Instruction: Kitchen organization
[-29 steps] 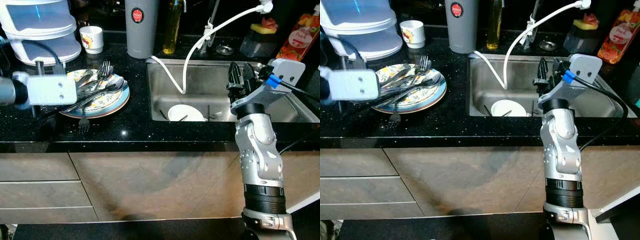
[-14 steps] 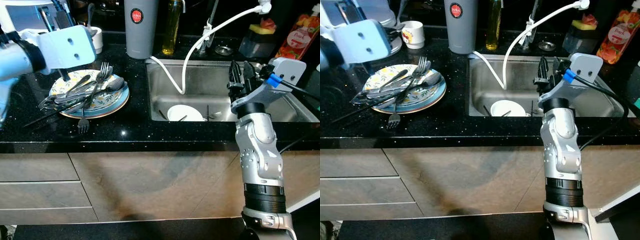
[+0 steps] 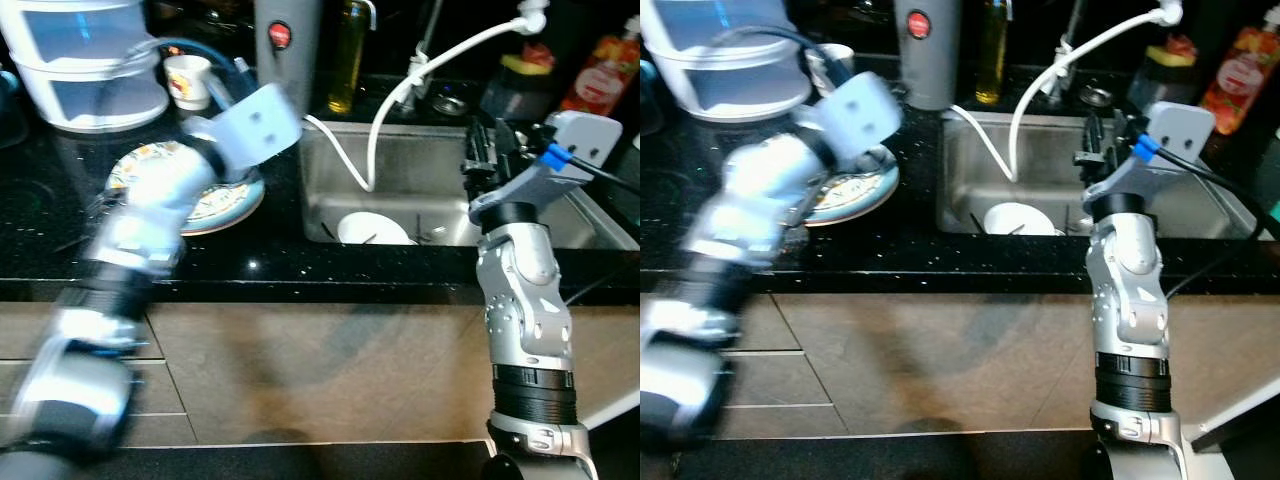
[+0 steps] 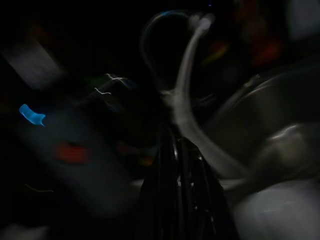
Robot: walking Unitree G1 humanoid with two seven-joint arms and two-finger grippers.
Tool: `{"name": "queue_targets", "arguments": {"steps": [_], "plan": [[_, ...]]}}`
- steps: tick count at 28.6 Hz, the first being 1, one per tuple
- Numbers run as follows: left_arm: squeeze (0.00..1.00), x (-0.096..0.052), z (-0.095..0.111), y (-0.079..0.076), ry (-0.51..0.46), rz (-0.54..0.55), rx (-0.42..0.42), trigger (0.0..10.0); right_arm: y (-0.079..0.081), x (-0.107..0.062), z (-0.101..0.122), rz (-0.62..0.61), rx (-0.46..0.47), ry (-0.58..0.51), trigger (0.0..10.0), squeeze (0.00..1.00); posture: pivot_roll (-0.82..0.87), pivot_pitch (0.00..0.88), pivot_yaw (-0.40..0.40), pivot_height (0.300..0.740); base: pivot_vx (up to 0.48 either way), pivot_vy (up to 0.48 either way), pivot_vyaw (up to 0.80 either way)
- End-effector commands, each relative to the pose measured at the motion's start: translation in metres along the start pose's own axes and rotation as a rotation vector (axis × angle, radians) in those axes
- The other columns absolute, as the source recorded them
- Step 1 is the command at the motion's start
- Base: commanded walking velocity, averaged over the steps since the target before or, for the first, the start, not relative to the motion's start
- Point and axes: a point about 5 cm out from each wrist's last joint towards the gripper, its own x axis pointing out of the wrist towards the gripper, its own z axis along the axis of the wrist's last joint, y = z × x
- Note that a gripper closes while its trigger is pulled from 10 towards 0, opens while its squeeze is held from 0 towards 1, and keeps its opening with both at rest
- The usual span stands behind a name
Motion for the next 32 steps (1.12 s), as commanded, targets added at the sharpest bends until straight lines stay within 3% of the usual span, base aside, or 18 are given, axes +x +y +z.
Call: {"name": "queue_targets", "arguments": {"steps": [1,3,5,6,11,12,13,15,16,17,18,20,22,23,25,29,30,32], "plan": [[0.00,0.006,-0.003,-0.002,0.010,0.001,-0.135,10.0,-0.006,-0.002,0.005,-0.026,-0.010,-0.016,10.0,0.00,0.04,0.029,-0.042,0.740,0.000,0.000,0.00],[0.00,0.014,-0.007,-0.017,0.029,-0.037,-0.247,10.0,-0.007,-0.003,0.005,-0.030,-0.015,-0.015,10.0,0.00,0.02,0.028,-0.036,0.740,0.000,0.000,0.00],[0.00,0.017,-0.008,-0.023,0.038,-0.050,-0.283,10.0,-0.008,-0.004,0.005,-0.031,-0.016,-0.015,10.0,0.00,0.02,0.028,-0.036,0.740,0.000,0.000,0.00],[1.00,0.019,-0.014,-0.030,0.076,-0.070,-0.320,10.0,-0.007,-0.004,0.005,-0.031,-0.017,-0.015,10.0,0.00,0.02,0.027,-0.032,0.740,0.000,0.000,0.00],[1.00,0.020,-0.016,-0.032,0.081,-0.053,-0.343,10.0,-0.007,-0.004,0.006,-0.031,-0.018,-0.018,10.0,0.00,0.02,0.026,-0.031,0.740,0.000,0.000,0.00],[0.00,0.019,-0.007,-0.026,0.021,-0.055,-0.379,10.0,-0.007,-0.004,0.006,-0.031,-0.017,-0.018,10.0,0.00,0.02,0.026,-0.031,0.740,0.000,0.000,0.00],[0.00,0.019,-0.007,-0.026,0.021,-0.055,-0.379,10.0,-0.007,-0.004,0.006,-0.031,-0.017,-0.018,10.0,0.00,0.02,0.026,-0.031,0.740,0.000,0.000,0.00],[0.00,0.007,0.011,-0.006,-0.079,-0.107,-0.335,10.0,-0.006,-0.004,0.005,-0.027,-0.012,-0.017,10.0,0.00,0.04,0.024,-0.038,0.740,0.000,0.000,0.00],[0.00,-0.001,0.016,0.002,-0.093,-0.147,-0.285,10.0,-0.005,-0.003,0.004,-0.024,-0.008,-0.016,10.0,0.00,0.05,0.017,-0.039,0.740,0.000,0.000,0.00],[0.00,-0.015,0.020,0.021,-0.051,-0.170,-0.147,10.0,-0.002,-0.002,0.003,-0.017,-0.001,-0.018,10.0,0.00,0.06,0.015,-0.036,0.740,0.000,0.000,0.00],[0.00,-0.015,0.020,0.021,-0.051,-0.170,-0.147,10.0,-0.002,-0.002,0.003,-0.017,-0.001,-0.018,10.0,0.00,0.06,0.015,-0.036,0.740,0.000,0.000,0.00],[0.00,-0.029,0.014,0.050,0.091,-0.070,-0.007,10.0,-0.001,-0.002,0.003,-0.015,0.004,-0.019,10.0,0.00,0.07,0.013,-0.030,0.740,0.000,0.000,0.00],[0.00,-0.042,-0.001,0.081,0.292,0.119,0.002,10.0,-0.001,-0.003,0.002,-0.018,0.008,-0.018,10.0,0.00,0.07,0.012,-0.027,0.740,0.000,0.000,0.00],[0.00,-0.051,-0.010,0.086,0.383,0.185,-0.036,10.0,-0.001,-0.004,0.001,-0.021,0.009,-0.013,10.0,0.00,0.07,0.012,-0.027,0.740,0.000,0.000,0.00],[0.00,-0.057,-0.015,0.087,0.432,0.216,-0.064,10.0,-0.002,-0.004,0.000,-0.022,0.010,-0.010,10.0,0.00,0.07,0.012,-0.027,0.740,0.000,0.000,0.00],[0.00,-0.076,-0.024,0.068,0.520,0.219,-0.170,10.0,-0.001,-0.006,-0.002,-0.020,0.012,-0.004,10.0,0.00,0.08,0.022,-0.023,0.740,0.000,0.000,0.00],[0.00,-0.088,-0.034,0.062,0.599,0.300,-0.222,10.0,0.000,-0.006,-0.002,-0.019,0.015,-0.005,10.0,0.00,0.09,0.028,-0.015,0.740,0.000,0.000,0.00],[0.00,-0.091,-0.036,0.061,0.620,0.330,-0.244,10.0,0.000,-0.006,-0.002,-0.018,0.017,-0.006,10.0,0.00,0.09,0.028,-0.015,0.740,0.000,0.000,0.00]]}}
